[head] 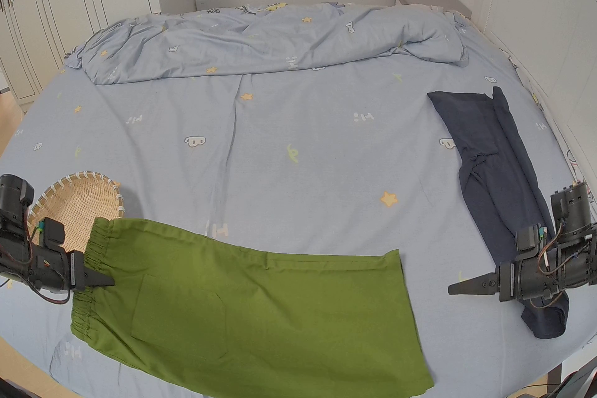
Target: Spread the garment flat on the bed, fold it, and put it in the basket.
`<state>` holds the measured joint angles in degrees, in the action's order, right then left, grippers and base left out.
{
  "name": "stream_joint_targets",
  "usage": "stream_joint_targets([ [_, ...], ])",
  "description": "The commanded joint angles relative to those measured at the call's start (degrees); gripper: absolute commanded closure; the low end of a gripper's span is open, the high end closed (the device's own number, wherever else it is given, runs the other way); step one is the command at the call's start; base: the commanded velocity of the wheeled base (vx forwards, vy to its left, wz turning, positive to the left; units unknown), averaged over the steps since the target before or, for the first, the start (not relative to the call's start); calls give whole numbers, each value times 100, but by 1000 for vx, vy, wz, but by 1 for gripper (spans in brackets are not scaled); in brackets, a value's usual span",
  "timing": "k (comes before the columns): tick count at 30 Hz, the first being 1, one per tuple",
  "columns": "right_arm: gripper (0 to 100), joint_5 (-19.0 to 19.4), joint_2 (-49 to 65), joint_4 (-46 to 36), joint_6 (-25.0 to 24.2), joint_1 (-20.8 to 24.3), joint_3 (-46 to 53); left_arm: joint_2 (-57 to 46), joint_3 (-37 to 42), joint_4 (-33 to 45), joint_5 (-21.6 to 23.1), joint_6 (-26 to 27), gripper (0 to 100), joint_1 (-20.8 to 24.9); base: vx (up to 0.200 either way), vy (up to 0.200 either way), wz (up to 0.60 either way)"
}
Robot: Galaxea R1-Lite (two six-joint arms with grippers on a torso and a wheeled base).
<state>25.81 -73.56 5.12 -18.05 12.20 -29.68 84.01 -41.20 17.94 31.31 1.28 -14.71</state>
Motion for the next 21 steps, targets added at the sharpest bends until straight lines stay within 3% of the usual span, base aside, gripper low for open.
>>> stream_joint_targets([
  [1, 0, -14, -414, 7, 21, 116, -240, -77, -424, 253, 7, 162, 100, -339, 0, 0, 0],
  [6, 0, -23, -502, 33, 12, 124, -222, -367, -705, 728, -2, -58, 100, 144, 0, 0, 0],
  [8, 0, -23, -493, 24, 12, 124, -231, -578, -1311, 1387, -90, -620, 100, 830, 0, 0, 0],
  [9, 0, -23, -475, 24, -5, 133, -231, -605, -1373, 1449, -116, -691, 100, 909, 0, 0, 0],
  [10, 0, -23, -440, 24, -5, 142, -222, -675, -1663, 1651, -257, -1130, 100, 1375, 0, 0, 0],
  [12, 0, -23, -414, 15, -5, 142, -231, -684, -1759, 1686, -336, -1341, 100, 1603, 0, 0, 0],
  [13, 0, -23, -317, 7, -5, 142, -240, -693, -1970, 1695, -626, -2026, 100, 2324, 0, 0, 0],
  [14, 0, -23, -317, 7, -5, 142, -240, -693, -1970, 1695, -626, -2026, 100, 2324, 0, 0, 0],
  [15, 0, -23, -247, -11, -14, 133, -266, -631, -2137, 1695, -1012, -2580, 100, 2957, 0, 0, 0],
  [16, 0, -23, -247, -11, -14, 133, -266, -631, -2137, 1695, -1012, -2580, 100, 2957, 0, 0, 0],
  [17, 0, -23, -176, -11, -23, 124, -275, -517, -2331, 1695, -1478, -3099, 100, 3651, 0, 0, 0],
  [21, 0, -23, -150, -20, -23, 142, -257, -104, -2770, 1695, -2085, -3969, 100, 4627, 0, 0, 0],
])
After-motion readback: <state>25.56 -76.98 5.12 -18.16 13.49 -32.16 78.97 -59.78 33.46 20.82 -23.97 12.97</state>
